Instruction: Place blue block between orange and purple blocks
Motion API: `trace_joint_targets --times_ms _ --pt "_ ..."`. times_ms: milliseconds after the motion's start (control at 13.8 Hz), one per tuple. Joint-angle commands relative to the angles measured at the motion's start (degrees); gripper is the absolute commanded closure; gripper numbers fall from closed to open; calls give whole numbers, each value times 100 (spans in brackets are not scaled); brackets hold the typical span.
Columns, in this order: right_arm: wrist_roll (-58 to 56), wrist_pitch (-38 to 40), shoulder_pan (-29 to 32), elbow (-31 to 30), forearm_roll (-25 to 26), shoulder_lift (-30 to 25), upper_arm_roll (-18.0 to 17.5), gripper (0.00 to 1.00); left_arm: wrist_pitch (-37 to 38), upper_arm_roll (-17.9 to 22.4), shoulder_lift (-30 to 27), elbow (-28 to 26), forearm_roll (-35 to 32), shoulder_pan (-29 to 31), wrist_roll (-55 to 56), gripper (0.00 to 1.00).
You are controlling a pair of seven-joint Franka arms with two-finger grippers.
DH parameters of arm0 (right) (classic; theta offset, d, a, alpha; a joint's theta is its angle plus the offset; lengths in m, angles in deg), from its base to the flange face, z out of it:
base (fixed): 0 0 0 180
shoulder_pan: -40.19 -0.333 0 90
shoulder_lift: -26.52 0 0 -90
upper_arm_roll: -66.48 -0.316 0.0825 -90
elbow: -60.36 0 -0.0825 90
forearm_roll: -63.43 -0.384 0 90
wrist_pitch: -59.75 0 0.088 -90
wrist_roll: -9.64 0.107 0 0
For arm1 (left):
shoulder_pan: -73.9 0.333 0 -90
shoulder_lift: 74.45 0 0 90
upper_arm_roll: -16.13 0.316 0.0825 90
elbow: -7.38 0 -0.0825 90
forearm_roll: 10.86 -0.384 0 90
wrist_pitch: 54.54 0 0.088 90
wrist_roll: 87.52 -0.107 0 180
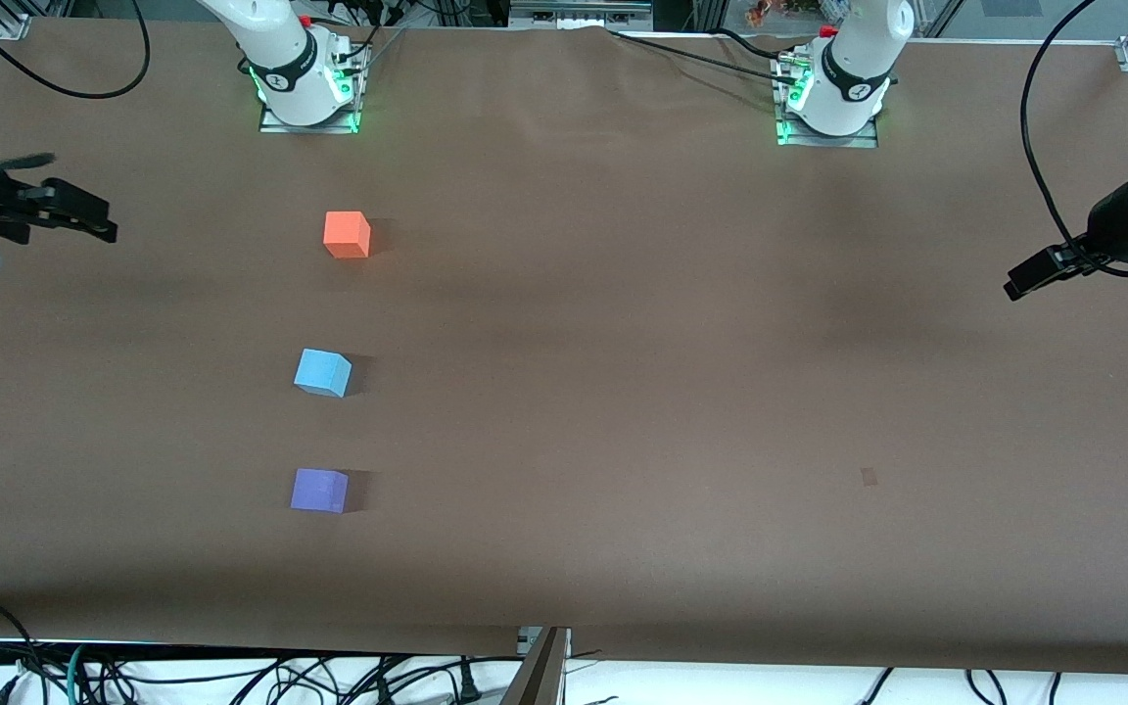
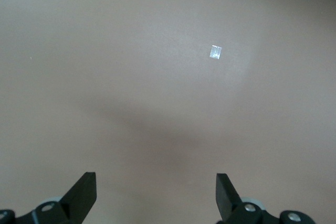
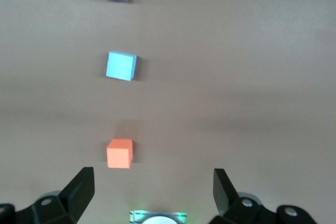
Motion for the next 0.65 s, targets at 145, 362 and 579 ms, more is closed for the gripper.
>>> trace_joint_targets --times_ms 145,362,579 --pt "-13 120 60 -2 216 -7 -235 0 -6 -13 -23 -6 -1 23 -112 0" --pt "-22 94 69 -2 224 2 -235 0 -6 -13 -23 -6 -1 23 -112 0" --pt "-48 76 87 -2 216 2 -209 0 -6 -13 -23 -6 -1 22 -103 0"
